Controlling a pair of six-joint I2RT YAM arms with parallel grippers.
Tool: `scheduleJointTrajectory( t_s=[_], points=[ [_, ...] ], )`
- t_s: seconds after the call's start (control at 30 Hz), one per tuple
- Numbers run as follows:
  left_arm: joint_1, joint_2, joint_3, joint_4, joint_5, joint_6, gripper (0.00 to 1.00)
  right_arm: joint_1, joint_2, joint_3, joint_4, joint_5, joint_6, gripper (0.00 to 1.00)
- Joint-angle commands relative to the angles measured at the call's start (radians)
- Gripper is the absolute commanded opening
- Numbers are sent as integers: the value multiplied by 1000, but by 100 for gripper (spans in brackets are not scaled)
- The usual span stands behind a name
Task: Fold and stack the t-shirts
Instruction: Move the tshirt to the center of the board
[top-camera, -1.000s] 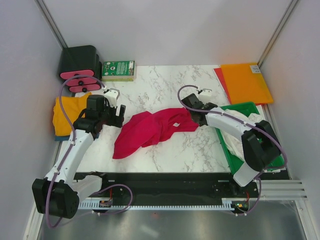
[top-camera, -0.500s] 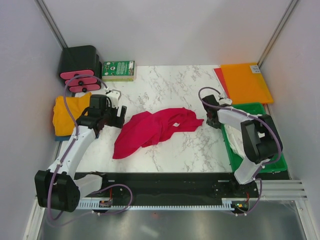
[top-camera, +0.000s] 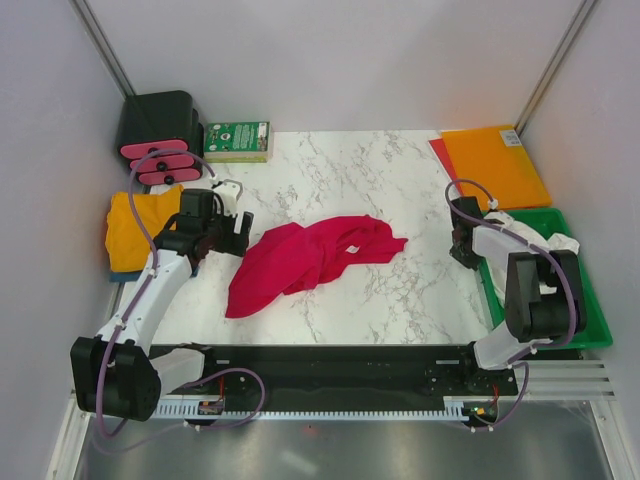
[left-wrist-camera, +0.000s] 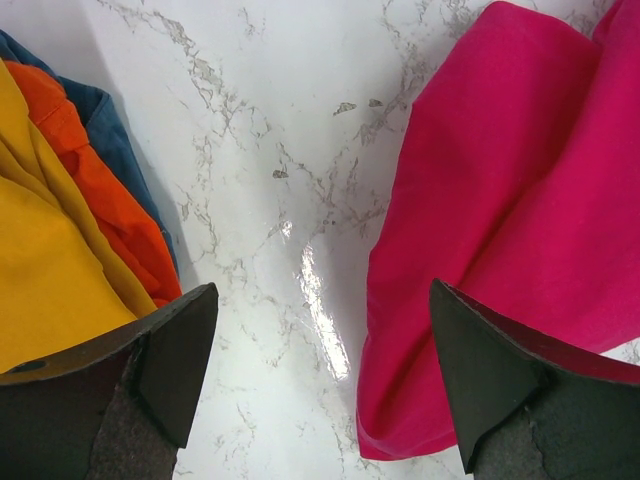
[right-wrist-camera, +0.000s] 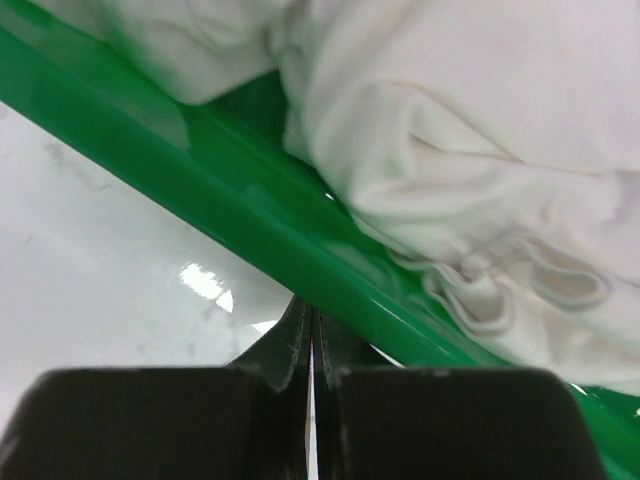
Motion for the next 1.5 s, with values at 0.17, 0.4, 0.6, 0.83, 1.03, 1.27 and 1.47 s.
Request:
scheduleJointTrajectory(
  t_s=[0.17,0.4,0.6,0.83,1.03,1.27,1.47],
  points=[
    [26,-22,0,22,5,-4,95,-63,-134,-49,123,-161,-163,25],
    [46,-66,9,-12,88,19,100,257,-248,28,164,-161,-275,91],
    [44,-48,-17,-115,150,112,98,505,-220,20,164,-109,-275,85],
    [24,-97,-23,-193,330,202,96,633,-156,-8,184,-54,-208,82],
    [-28,-33,-25,-219,291,254,91,687,-116,3,188,-36,-191,82],
    [-83,6,-88,-199,223,295,77,716,-64,41,182,-28,-185,81],
    [-85,6,-146,-159,170,284,47,737,-35,63,179,-19,-177,79]
  ],
)
